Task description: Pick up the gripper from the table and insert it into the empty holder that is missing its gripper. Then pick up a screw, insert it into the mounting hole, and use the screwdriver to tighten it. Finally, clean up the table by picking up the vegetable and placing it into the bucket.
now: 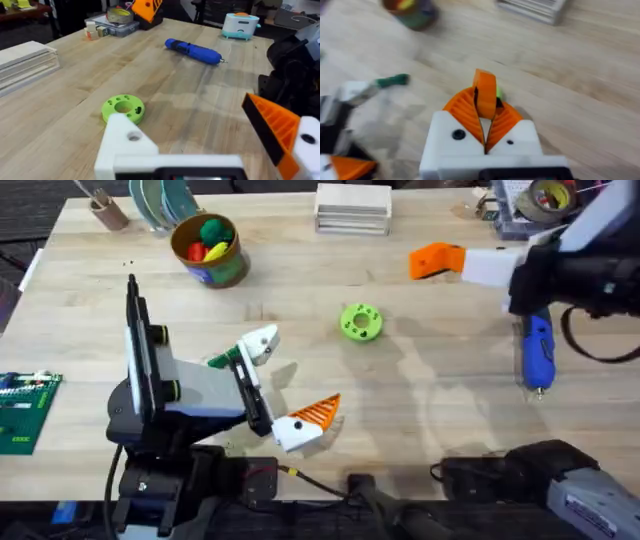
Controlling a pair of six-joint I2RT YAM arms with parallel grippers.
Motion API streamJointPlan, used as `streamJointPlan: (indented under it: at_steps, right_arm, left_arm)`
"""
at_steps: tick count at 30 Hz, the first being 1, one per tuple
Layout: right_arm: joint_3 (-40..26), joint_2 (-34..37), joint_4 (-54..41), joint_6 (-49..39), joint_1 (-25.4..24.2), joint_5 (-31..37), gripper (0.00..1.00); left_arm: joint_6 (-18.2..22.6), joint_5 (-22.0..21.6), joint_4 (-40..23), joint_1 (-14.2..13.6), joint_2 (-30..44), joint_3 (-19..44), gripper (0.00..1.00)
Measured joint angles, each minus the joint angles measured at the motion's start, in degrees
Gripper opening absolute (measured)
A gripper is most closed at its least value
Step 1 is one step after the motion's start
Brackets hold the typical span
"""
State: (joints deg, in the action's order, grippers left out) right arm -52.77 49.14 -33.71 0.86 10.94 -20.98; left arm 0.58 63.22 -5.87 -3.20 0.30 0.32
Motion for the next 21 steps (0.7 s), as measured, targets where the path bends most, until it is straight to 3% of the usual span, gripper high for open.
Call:
streamJointPlan:
  at_steps: [6, 9, 15, 21]
  right_arm:
    - [9.3, -0.5, 12.9, 8.1, 0.3, -16.7, 0.016]
    - [14.6, -0.3, 21.6, 14.4, 1.2, -21.5, 0.016]
    - [22.7, -0.2, 38.0, 28.1, 5.1, -25.5, 0.016]
    - [26.2, 3.5, 50.6, 39.6, 12.5, -25.5, 0.015]
  left_arm:
    - [0.0, 0.0, 0.0, 0.0, 0.0, 0.0, 0.993]
    - [0.0, 0.0, 0.0, 0.0, 0.0, 0.0, 0.993]
    - [0.0, 0.0, 0.0, 0.0, 0.0, 0.0, 0.993]
    - [0.0, 0.0, 0.0, 0.0, 0.0, 0.0, 0.992]
